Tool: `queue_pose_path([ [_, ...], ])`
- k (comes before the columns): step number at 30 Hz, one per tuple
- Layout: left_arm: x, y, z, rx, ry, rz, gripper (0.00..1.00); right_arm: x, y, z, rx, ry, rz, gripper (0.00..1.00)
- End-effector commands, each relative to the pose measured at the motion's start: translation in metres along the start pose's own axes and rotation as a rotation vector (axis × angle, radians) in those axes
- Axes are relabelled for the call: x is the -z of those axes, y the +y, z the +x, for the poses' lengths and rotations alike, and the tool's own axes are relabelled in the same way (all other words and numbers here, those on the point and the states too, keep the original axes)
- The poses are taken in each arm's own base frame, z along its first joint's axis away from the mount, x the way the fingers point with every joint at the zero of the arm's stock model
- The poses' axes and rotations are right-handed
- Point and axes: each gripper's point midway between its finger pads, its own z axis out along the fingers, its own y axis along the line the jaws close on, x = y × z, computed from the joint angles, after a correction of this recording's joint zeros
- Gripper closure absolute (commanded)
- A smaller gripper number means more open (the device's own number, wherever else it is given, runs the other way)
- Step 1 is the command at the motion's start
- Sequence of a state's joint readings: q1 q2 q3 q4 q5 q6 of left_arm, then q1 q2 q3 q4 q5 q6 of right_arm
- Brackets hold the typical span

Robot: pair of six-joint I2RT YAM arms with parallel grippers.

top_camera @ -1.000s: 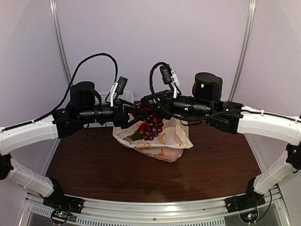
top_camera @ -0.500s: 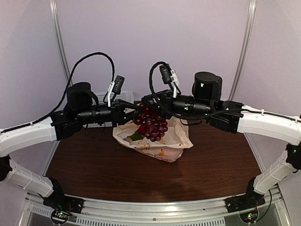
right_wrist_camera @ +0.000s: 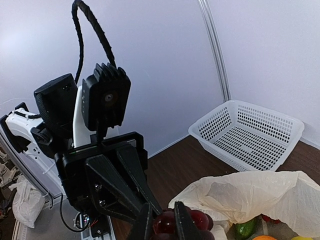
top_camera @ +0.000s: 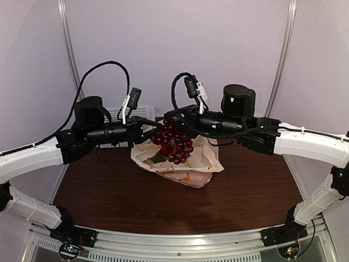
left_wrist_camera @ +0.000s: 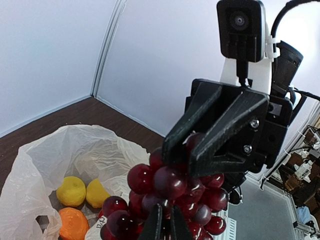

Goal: Untie the knot of the plastic bag and take out the fruit
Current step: Pass from the right arm to the left, then place the fake fruit in the bin.

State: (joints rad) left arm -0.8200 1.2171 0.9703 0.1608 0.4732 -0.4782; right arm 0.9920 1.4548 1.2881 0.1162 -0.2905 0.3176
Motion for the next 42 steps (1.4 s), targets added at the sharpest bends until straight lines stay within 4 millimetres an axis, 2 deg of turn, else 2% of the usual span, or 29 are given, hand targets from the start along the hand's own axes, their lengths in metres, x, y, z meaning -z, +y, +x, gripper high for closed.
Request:
queue_pose_path([
  [1,0.005,0.000,-0.005,-0.008,-0.026,-0.027,1.00,-0.002,-0.005,-0.014,0.003,-0.051,0.045,0.86],
  [5,0.007,0.005,-0.010,-0.003,-0.033,-0.070,1.00,-0.003,-0.019,-0.009,-0.008,-0.044,0.118,0.68],
  [9,0.011,0.009,-0.020,0.001,-0.055,-0.109,1.00,-0.001,-0.028,-0.010,-0.016,-0.052,0.158,0.33],
  [11,0.014,0.007,-0.029,-0.006,-0.076,-0.115,1.00,0.004,-0.030,-0.014,-0.016,-0.067,0.171,0.24],
  [14,0.020,0.003,-0.042,-0.024,-0.107,-0.126,1.00,0.013,-0.033,-0.020,-0.012,-0.089,0.188,0.18],
  [17,0.027,0.005,-0.055,-0.046,-0.132,-0.161,1.00,0.020,-0.037,-0.021,-0.007,-0.092,0.216,0.16],
  [23,0.046,0.025,-0.080,-0.036,-0.155,-0.292,1.00,0.046,-0.064,-0.023,0.006,-0.129,0.388,0.15],
  [25,0.057,0.033,-0.097,-0.048,-0.182,-0.341,1.00,0.058,-0.074,-0.022,0.008,-0.137,0.453,0.14],
  [29,0.082,0.059,-0.125,-0.073,-0.219,-0.473,1.00,0.075,-0.088,-0.015,0.016,-0.128,0.542,0.13],
  [33,0.112,0.099,-0.140,-0.076,-0.250,-0.626,1.00,0.085,-0.095,-0.011,0.018,-0.118,0.584,0.13],
  [36,0.131,0.136,-0.141,-0.060,-0.250,-0.736,1.00,0.089,-0.096,-0.010,0.015,-0.121,0.593,0.13],
  [42,0.153,0.211,-0.127,-0.035,-0.204,-0.899,1.00,0.093,-0.100,0.000,-0.001,-0.102,0.608,0.13],
])
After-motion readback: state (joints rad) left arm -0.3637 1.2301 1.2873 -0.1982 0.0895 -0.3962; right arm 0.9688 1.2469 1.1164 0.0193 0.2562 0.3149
